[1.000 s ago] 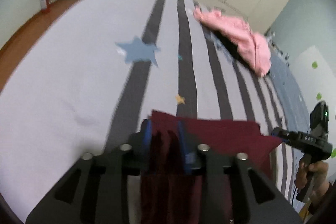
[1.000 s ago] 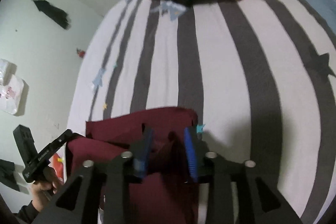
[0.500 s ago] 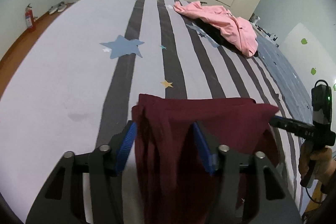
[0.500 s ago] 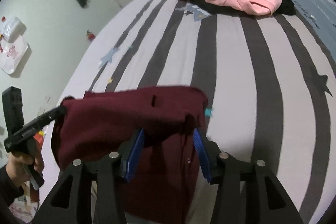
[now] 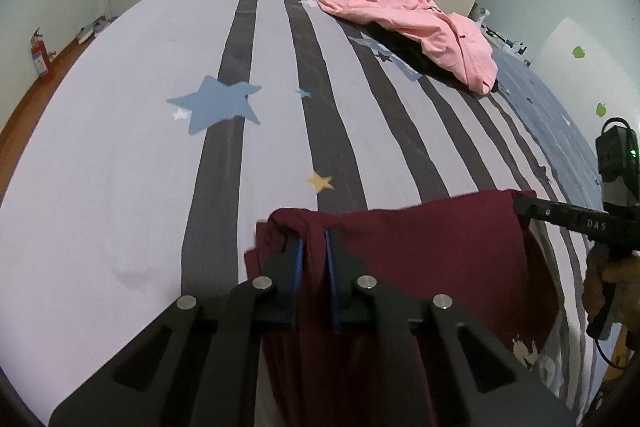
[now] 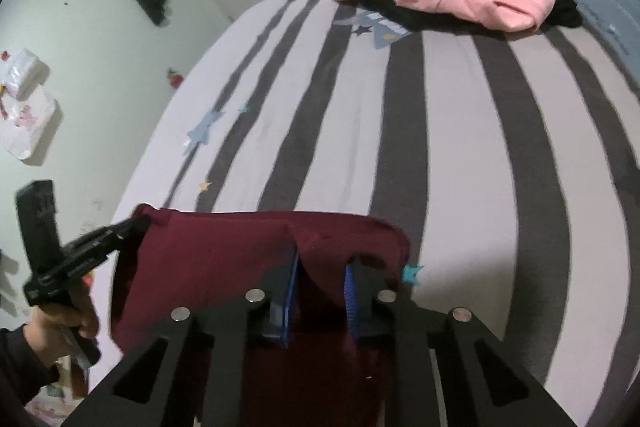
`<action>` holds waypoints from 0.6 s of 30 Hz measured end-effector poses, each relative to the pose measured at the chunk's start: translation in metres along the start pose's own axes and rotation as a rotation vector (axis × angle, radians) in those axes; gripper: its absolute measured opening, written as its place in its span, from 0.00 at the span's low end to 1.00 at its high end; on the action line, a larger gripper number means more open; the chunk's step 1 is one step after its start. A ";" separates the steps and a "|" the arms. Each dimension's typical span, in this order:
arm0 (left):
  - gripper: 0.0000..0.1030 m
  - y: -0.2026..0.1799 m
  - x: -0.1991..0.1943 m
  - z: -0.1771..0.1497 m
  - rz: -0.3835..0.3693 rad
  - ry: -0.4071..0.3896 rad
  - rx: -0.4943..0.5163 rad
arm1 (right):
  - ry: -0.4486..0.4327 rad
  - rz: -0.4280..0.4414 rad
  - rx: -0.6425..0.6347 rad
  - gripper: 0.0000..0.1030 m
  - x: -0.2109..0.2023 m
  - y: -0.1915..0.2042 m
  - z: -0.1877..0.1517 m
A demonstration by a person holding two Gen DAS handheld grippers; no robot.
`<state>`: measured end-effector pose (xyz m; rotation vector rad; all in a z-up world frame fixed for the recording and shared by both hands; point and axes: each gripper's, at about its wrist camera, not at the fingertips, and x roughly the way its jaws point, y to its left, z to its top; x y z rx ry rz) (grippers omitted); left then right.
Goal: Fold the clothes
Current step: 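Grasp the folded garment end with both grippers and lift it, then fold the lifted end over the maroon bundle with both grippers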
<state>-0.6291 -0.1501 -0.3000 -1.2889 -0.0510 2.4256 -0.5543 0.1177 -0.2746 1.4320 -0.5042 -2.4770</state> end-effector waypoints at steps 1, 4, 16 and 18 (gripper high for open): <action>0.07 -0.001 0.002 0.003 0.009 -0.001 0.005 | 0.001 -0.017 -0.002 0.15 -0.001 0.001 0.001; 0.06 -0.004 0.013 0.007 0.045 0.019 0.032 | 0.003 -0.061 0.008 0.15 -0.002 0.001 0.003; 0.23 0.020 0.006 -0.003 0.132 -0.011 -0.074 | 0.025 -0.101 0.065 0.39 0.008 -0.020 0.007; 0.24 0.019 -0.009 -0.006 0.149 -0.042 -0.066 | 0.005 -0.144 0.072 0.40 -0.006 -0.021 0.005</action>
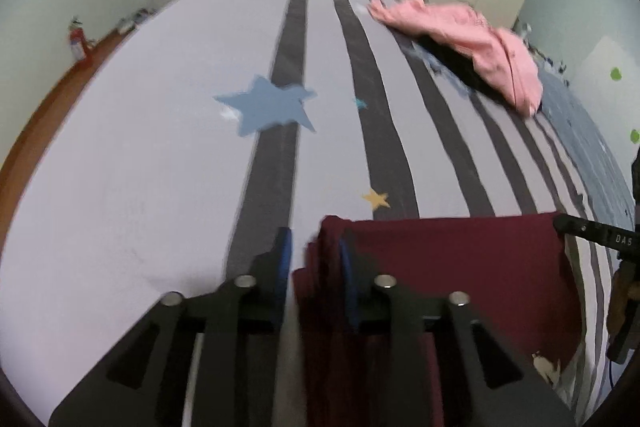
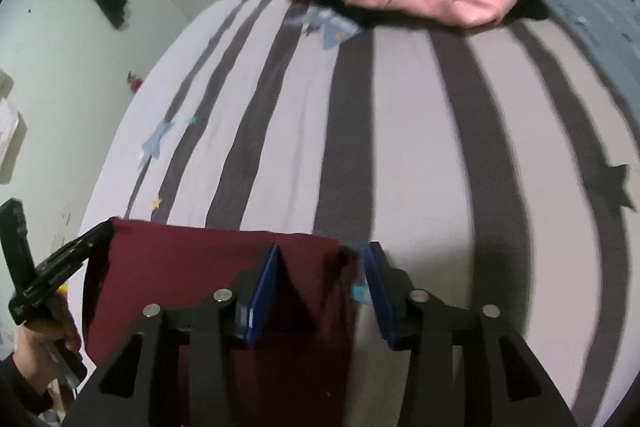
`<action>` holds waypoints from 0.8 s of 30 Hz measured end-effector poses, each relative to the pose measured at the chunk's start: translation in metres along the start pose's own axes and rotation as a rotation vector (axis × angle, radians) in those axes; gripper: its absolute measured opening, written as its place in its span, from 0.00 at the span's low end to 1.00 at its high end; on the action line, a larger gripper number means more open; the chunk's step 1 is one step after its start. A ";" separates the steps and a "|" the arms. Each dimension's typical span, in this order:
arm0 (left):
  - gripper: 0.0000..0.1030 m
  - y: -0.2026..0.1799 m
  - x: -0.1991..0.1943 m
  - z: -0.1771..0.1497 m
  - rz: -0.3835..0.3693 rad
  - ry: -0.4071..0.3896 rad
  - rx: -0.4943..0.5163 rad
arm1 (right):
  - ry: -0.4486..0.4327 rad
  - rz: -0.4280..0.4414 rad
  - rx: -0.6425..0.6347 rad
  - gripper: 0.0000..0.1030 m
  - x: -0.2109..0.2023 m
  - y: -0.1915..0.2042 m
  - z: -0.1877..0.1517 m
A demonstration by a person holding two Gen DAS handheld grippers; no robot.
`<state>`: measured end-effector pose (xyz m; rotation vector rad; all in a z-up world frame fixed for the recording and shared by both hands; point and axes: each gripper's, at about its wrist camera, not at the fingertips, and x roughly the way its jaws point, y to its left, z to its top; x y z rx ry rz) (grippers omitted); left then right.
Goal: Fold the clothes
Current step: 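Fold the lifted end over the maroon bundle with both grippers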
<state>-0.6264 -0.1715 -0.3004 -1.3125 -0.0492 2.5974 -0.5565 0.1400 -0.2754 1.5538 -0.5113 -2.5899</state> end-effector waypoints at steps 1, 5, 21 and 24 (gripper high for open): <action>0.24 0.000 -0.007 -0.002 0.008 -0.011 0.002 | -0.017 -0.037 -0.004 0.40 -0.008 -0.001 -0.001; 0.33 0.005 -0.032 -0.010 0.028 -0.054 -0.032 | -0.107 -0.093 -0.061 0.40 -0.037 0.009 -0.009; 0.09 -0.037 0.002 -0.001 -0.130 0.013 0.081 | -0.126 -0.054 -0.163 0.35 0.029 0.093 -0.036; 0.01 -0.030 0.023 -0.006 -0.053 0.051 0.079 | -0.116 -0.099 -0.164 0.29 0.044 0.087 -0.034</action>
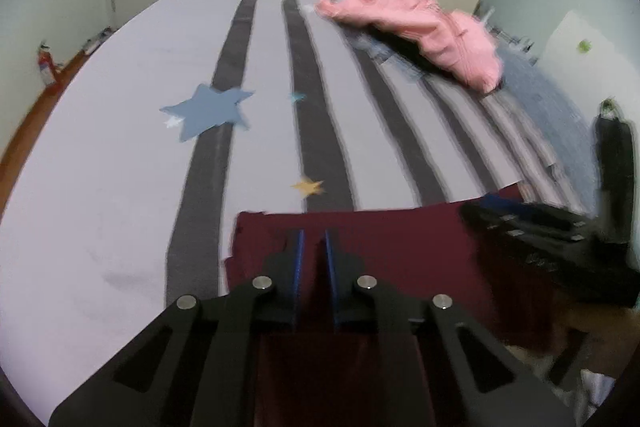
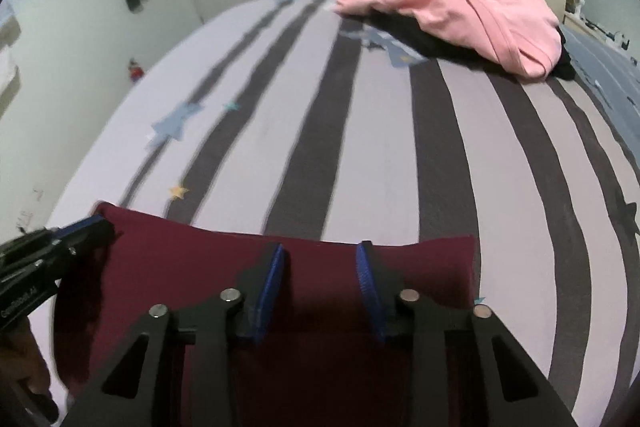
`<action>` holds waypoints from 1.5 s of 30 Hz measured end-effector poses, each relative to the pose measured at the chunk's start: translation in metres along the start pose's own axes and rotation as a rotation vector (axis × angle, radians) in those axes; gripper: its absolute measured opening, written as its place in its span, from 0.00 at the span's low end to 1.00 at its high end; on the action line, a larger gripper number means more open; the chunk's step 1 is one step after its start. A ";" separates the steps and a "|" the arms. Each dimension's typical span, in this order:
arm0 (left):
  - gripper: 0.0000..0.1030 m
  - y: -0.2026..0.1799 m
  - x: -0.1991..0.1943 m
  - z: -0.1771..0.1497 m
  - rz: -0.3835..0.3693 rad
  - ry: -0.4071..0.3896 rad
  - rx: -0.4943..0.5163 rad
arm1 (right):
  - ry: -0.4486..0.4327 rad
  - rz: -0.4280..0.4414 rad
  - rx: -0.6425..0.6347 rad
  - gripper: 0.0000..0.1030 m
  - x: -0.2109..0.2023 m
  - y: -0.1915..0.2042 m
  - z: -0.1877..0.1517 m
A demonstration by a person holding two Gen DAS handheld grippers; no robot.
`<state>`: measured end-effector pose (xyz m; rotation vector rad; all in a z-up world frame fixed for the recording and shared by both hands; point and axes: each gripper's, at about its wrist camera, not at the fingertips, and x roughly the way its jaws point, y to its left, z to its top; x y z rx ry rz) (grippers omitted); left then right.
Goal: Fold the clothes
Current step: 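Fold the lifted end over the maroon bundle with both grippers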
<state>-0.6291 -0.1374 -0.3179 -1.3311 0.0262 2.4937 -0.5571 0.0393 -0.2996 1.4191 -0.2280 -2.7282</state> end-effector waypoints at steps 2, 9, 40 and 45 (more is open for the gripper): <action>0.02 0.013 0.010 0.000 0.046 0.011 -0.029 | -0.005 -0.022 -0.025 0.27 0.004 0.001 -0.003; 0.00 0.061 0.006 0.003 0.191 0.017 -0.109 | -0.027 -0.020 -0.005 0.26 0.007 -0.007 -0.007; 0.01 0.050 -0.082 -0.083 0.199 -0.043 -0.104 | -0.008 0.050 0.018 0.25 -0.051 -0.012 -0.074; 0.01 0.016 -0.112 -0.082 0.056 -0.086 -0.069 | -0.007 0.051 0.036 0.28 -0.055 -0.011 -0.077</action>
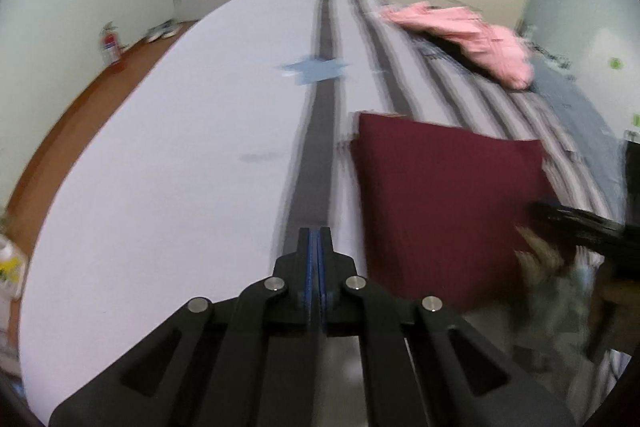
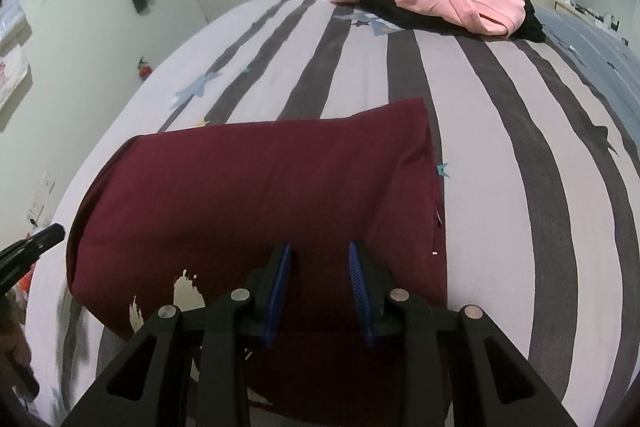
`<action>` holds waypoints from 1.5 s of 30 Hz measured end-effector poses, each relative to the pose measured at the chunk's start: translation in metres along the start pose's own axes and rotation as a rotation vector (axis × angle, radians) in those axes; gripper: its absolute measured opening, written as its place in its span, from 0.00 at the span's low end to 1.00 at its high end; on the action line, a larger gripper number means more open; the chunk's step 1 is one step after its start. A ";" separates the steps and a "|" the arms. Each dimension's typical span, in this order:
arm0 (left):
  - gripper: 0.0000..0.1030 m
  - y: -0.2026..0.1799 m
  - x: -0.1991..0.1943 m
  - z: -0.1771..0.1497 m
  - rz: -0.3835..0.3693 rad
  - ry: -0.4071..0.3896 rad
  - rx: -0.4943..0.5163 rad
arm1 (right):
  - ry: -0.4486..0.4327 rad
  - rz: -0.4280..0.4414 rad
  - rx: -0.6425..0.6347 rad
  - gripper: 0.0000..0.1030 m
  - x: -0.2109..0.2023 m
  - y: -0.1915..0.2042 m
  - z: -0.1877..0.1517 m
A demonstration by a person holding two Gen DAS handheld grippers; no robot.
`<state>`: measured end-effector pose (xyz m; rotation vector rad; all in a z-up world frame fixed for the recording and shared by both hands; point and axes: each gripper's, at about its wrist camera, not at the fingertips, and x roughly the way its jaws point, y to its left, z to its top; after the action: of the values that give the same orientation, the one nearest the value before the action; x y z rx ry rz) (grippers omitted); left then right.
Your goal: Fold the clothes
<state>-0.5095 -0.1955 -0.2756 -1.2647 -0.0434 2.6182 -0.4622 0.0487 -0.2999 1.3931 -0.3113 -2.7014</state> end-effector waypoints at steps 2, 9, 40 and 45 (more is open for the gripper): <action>0.01 -0.019 -0.002 -0.004 -0.052 0.005 0.004 | 0.001 0.001 0.003 0.28 -0.001 0.001 -0.001; 0.01 -0.030 0.031 -0.026 -0.027 0.060 0.026 | 0.004 0.004 -0.017 0.28 -0.001 0.004 -0.002; 0.16 0.050 0.009 -0.006 0.173 0.052 -0.062 | -0.005 0.018 0.023 0.28 0.005 0.008 -0.004; 0.16 0.020 0.000 0.024 0.067 0.000 0.032 | 0.007 0.018 0.044 0.28 0.003 0.008 0.000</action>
<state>-0.5323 -0.2133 -0.2635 -1.2770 0.0415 2.6640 -0.4639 0.0400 -0.3004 1.4030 -0.3825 -2.6909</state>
